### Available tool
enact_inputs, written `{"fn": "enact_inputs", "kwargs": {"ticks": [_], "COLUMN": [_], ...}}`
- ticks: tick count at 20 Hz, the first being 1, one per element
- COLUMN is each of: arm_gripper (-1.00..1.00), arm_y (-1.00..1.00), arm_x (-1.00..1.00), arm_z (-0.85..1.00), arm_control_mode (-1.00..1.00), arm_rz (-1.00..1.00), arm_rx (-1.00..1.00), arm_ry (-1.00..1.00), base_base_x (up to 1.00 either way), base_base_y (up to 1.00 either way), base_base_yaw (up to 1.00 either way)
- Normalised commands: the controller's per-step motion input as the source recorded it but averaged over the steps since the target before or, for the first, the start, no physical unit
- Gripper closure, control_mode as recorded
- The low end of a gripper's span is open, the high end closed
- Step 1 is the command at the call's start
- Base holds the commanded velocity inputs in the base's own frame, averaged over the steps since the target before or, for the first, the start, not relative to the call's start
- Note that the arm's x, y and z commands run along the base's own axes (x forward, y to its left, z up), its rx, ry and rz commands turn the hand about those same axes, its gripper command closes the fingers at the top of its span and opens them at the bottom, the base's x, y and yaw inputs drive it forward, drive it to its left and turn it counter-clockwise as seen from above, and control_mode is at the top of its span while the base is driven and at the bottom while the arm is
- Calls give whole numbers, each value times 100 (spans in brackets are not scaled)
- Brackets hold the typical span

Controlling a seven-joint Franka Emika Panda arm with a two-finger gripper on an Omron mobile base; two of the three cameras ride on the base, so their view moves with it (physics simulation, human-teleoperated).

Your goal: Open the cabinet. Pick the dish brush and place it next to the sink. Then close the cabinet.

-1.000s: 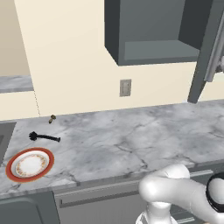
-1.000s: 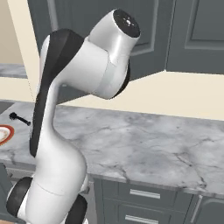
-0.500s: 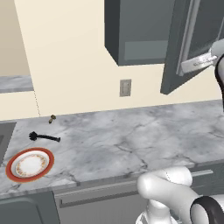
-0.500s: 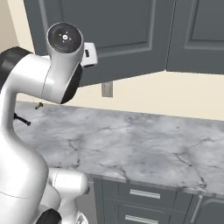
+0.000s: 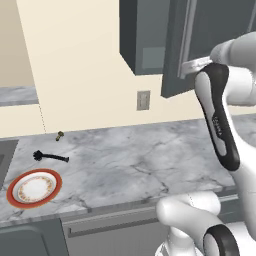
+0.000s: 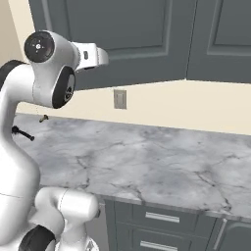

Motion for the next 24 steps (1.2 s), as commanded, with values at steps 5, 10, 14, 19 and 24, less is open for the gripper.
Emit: {"fn": "enact_inputs", "kwargs": {"ticks": [5, 10, 14, 19, 24], "arm_gripper": [-100, -100, -100, -100, -100], "arm_y": [0, -1, -21, -31, -35], "arm_x": [90, 93, 82, 73, 53], "arm_z": [-1, -1, -2, -13, -11], "arm_control_mode": [-100, -100, -100, -100, -100], "arm_rz": [-29, -30, -28, -24, -21], "arm_rx": [0, 0, 3, 7, 8], "arm_ry": [0, 0, 0, 0, 0], "base_base_x": [0, 0, 0, 0, 0], "base_base_y": [0, 0, 0, 0, 0], "base_base_yaw": [0, 0, 0, 0, 0]}}
